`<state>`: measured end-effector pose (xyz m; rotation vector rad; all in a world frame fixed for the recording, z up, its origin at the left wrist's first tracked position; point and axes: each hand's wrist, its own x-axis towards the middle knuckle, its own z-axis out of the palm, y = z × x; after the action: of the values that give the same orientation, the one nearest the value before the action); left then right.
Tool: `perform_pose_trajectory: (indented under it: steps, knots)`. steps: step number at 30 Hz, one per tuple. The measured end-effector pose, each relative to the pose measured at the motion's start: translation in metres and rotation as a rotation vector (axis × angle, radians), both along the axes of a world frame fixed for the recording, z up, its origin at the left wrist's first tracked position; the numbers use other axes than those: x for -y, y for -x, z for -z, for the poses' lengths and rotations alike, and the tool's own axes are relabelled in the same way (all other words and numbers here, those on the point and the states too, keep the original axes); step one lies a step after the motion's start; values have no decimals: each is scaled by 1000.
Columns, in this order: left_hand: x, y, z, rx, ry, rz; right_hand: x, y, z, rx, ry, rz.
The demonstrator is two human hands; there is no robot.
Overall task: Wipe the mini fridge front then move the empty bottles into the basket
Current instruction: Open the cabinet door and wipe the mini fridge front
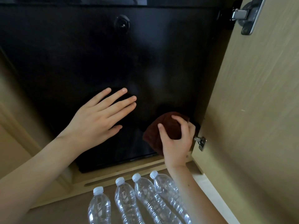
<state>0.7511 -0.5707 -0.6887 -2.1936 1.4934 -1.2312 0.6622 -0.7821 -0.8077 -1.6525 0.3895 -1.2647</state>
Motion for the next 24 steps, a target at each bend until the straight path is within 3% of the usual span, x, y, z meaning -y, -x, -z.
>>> perform_pose_trajectory:
  steps: [5,12,24]
  knots:
    - [-8,-4,-1,-7,9,-13,-15,-17,-34,100,136,16]
    - [-23,-4,-2,-14,1,-29,-17,12,27,-148,-165,55]
    - [-61,-13,-10,13,121,-52,-85,-16,-65,121,126,-91]
